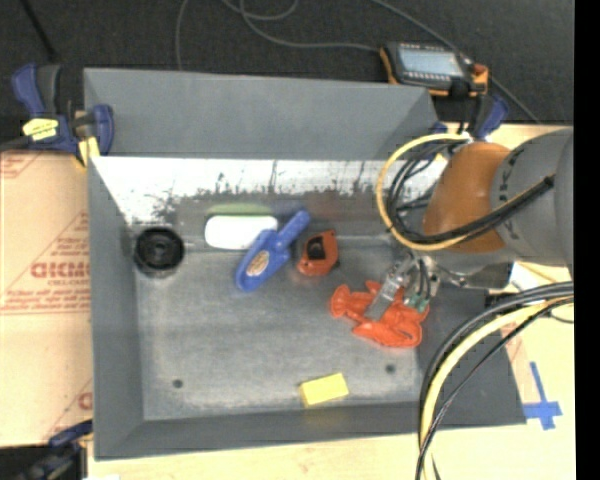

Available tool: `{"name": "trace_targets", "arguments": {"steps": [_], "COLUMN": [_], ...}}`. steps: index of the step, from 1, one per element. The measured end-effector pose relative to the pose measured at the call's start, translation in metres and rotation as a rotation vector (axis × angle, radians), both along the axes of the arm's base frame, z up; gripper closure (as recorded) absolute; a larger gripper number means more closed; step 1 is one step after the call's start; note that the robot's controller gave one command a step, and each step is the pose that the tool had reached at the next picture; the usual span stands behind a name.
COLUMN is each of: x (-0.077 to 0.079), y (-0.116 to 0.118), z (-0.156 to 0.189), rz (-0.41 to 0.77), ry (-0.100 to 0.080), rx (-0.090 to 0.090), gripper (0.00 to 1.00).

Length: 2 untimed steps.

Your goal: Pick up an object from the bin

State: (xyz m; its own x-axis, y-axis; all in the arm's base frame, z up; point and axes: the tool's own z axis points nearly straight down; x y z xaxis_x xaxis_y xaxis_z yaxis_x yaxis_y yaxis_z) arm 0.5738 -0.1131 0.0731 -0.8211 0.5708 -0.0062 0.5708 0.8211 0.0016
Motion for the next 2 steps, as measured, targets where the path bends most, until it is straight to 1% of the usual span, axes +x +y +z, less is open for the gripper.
{"name": "trace_targets", "arguments": {"steps": [1,2], "x": [0.005,0.005], "y": [0.022,0.021], "z": [0.038,0.101], "rz": [-0.015,-0.010], "ry": [0.011,0.007], "rx": [0.001,0.003], "gripper": [1.00,1.00]}}
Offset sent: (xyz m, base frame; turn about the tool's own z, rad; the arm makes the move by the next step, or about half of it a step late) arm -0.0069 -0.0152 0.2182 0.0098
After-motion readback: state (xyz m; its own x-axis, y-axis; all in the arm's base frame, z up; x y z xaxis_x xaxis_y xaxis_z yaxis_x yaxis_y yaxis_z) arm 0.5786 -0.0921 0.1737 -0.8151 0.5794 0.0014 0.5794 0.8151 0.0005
